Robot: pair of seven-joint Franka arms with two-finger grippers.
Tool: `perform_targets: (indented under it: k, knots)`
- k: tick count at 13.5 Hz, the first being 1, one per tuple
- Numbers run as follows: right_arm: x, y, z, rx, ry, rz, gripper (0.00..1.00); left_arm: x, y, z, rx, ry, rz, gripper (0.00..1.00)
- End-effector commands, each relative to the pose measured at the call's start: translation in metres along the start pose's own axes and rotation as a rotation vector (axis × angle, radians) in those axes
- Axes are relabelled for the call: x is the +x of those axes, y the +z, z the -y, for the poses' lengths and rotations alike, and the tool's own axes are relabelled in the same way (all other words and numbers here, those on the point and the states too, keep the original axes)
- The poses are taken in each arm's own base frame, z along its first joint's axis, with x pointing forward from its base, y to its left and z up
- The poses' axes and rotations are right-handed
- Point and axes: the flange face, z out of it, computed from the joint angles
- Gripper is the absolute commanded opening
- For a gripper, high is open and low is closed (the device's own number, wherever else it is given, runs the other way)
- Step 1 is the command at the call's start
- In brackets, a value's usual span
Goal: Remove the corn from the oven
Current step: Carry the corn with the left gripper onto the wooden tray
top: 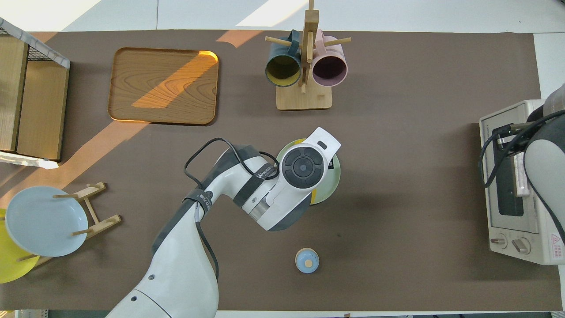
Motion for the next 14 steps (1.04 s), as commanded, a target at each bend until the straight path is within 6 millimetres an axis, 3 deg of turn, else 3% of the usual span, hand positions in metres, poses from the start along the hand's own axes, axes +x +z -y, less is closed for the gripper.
perform_targets:
  k: [1, 2, 3, 5, 9, 11, 14]
  knots:
    - [-0.001, -0.001, 0.002, 0.110, -0.006, 0.022, 0.12, 0.035, -0.050, 0.025, 0.045, -0.043, -0.025, 0.00]
    - [-0.001, -0.004, 0.003, 0.107, -0.008, 0.020, 0.73, 0.058, -0.074, 0.053, 0.050, -0.065, -0.033, 0.00]
    - [-0.001, -0.004, -0.001, 0.108, -0.003, 0.021, 1.00, 0.080, -0.098, 0.085, 0.060, -0.049, -0.033, 0.00]
    - [0.000, -0.008, 0.000, 0.100, -0.006, 0.021, 1.00, 0.125, -0.126, 0.145, 0.084, -0.007, -0.009, 0.00]
    - [0.001, -0.009, 0.004, 0.091, -0.013, 0.023, 1.00, 0.200, -0.131, 0.256, 0.047, 0.015, -0.019, 0.00]
    - [0.002, -0.007, 0.003, 0.073, -0.015, 0.029, 1.00, 0.241, -0.113, 0.291, 0.038, 0.024, -0.027, 0.00]
    - [0.004, -0.008, 0.001, 0.087, -0.012, 0.026, 1.00, 0.290, -0.064, 0.322, 0.036, 0.040, -0.062, 0.00]
